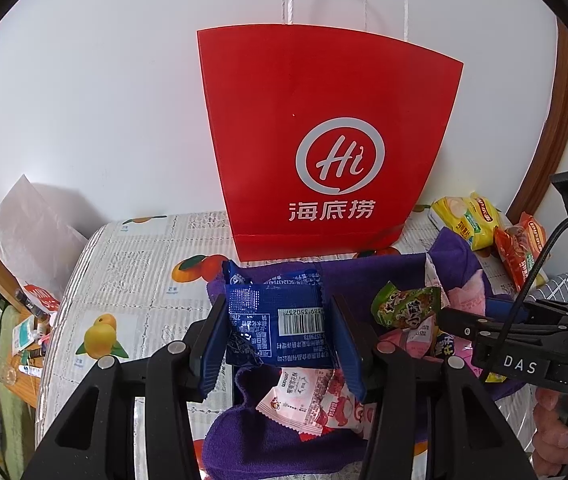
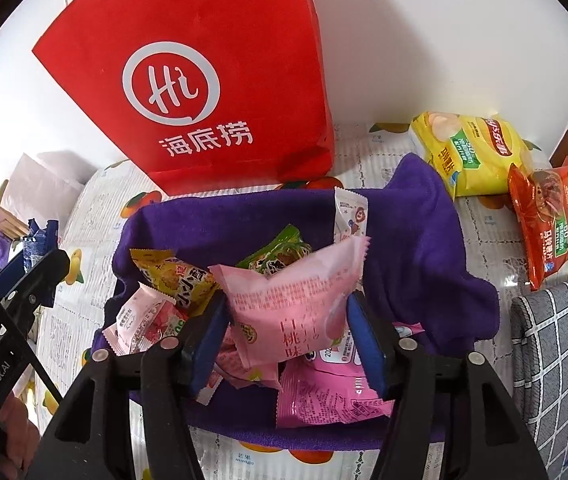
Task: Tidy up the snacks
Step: 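Lower the pink peach packet onto the towel and open the right tool, then lower the blue packet onto the towel and open the left tool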
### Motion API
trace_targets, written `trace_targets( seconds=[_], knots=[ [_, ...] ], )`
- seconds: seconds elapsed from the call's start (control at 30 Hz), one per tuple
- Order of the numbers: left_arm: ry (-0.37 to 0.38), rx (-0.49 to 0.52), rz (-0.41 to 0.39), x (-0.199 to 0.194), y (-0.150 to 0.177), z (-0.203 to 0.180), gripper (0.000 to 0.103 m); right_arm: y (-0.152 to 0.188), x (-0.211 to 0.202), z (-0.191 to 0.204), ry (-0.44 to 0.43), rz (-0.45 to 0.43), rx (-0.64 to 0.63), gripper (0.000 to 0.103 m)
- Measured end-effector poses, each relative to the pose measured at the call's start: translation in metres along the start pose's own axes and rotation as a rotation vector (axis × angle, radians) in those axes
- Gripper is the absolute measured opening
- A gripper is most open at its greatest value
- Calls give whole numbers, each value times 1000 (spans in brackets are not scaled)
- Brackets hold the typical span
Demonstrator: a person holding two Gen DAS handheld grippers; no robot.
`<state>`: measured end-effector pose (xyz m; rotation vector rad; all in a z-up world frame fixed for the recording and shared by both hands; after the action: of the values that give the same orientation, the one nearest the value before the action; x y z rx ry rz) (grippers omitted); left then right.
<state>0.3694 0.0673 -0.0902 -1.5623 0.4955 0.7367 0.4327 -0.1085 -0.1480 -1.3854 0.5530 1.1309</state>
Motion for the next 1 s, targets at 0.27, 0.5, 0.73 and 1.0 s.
trace_targets(
  seconds=[0.27, 0.5, 0.73, 1.0],
  knots=[
    [6, 7, 8, 3, 1, -1, 48, 0, 2, 5, -1, 14, -16, 67],
    [8, 13, 17, 7, 3, -4, 48, -3, -15, -1, -10, -26, 7, 67],
    [7, 47, 42, 17, 10, -13, 48, -8, -46, -16, -14, -105, 62, 67],
    [5, 83, 72, 26, 22, -26, 49, -9, -55, -22, -42, -123, 95, 67]
  ],
)
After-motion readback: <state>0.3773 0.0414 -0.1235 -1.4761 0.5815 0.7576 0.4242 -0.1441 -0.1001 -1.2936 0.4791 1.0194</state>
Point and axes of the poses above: each gripper's, at about its wrist camera, not at the fingertips, and x roughly the way its jaws point, z to its left, y to its underside, the point moved 3 cm from there along x, roughly the way its jaws point, and after that the axes turned 3 degrees about -x, right-handed, at the moved point
